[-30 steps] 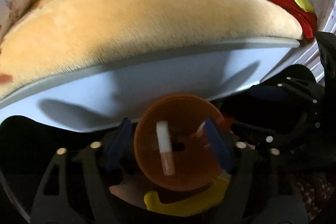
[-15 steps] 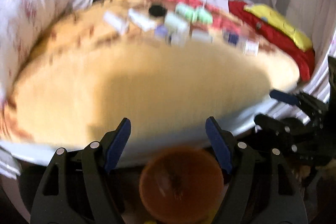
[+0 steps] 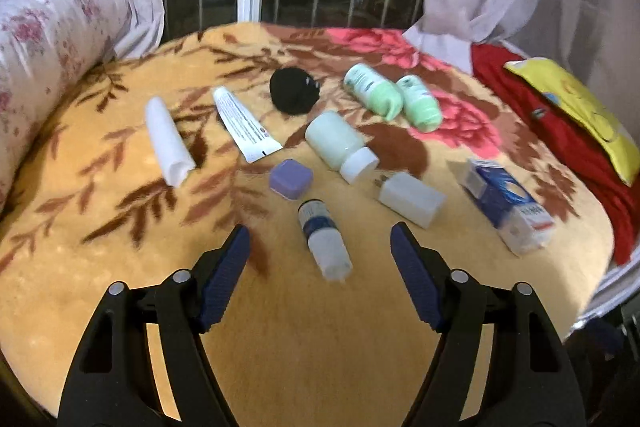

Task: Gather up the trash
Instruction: 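Grasp the eye-drop bottle with the left tool while the right tool grasps the blue-white medicine box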

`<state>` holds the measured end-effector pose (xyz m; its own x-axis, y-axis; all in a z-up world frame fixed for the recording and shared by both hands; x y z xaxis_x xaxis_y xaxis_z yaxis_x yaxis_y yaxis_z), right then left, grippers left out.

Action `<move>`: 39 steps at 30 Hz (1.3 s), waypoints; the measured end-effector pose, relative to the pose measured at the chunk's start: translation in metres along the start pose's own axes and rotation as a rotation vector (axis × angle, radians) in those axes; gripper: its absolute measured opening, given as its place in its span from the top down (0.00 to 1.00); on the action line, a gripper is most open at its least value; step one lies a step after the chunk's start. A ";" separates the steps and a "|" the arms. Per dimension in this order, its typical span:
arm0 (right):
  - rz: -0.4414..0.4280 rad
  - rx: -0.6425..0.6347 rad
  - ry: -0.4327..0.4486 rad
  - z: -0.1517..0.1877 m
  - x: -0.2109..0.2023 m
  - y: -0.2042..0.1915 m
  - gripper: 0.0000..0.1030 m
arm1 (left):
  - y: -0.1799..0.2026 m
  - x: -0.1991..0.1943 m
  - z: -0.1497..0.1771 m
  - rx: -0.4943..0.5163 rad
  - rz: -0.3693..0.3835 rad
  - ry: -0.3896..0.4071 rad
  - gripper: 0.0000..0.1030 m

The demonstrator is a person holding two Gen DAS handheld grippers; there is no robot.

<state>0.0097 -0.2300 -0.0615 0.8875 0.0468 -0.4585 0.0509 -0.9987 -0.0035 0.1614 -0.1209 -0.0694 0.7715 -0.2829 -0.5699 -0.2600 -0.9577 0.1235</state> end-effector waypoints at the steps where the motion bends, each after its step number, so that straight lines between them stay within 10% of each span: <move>1: 0.002 0.008 0.000 0.001 0.000 0.003 0.26 | -0.001 0.007 0.001 0.000 -0.007 -0.013 0.33; 9: 0.011 0.045 -0.013 0.008 0.004 0.015 0.26 | -0.004 0.044 0.009 0.004 -0.070 -0.105 0.44; 13: 0.015 0.048 -0.015 0.008 0.007 0.016 0.26 | -0.005 0.052 0.015 -0.007 -0.054 -0.145 0.76; 30: 0.155 0.055 0.026 -0.047 0.057 0.066 0.25 | -0.013 -0.013 0.022 -0.014 0.012 -0.034 0.77; 39: 0.197 0.103 -0.093 -0.054 0.118 0.082 0.26 | -0.026 -0.030 0.031 -0.047 0.037 -0.026 0.77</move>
<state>0.1438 -0.3055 -0.0679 0.8296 -0.1465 -0.5388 -0.1701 -0.9854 0.0060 0.1266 -0.0859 -0.0808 0.7465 -0.3172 -0.5849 -0.2602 -0.9482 0.1821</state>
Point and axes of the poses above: each gripper's, at about its wrist camera, not at the fingertips, and x roughly the way its jaws point, y to its right, z to its underside, the point moved 8 cm from there along x, roughly the way its jaws point, and after that the axes turned 9 degrees about y, right-handed, at the moved point
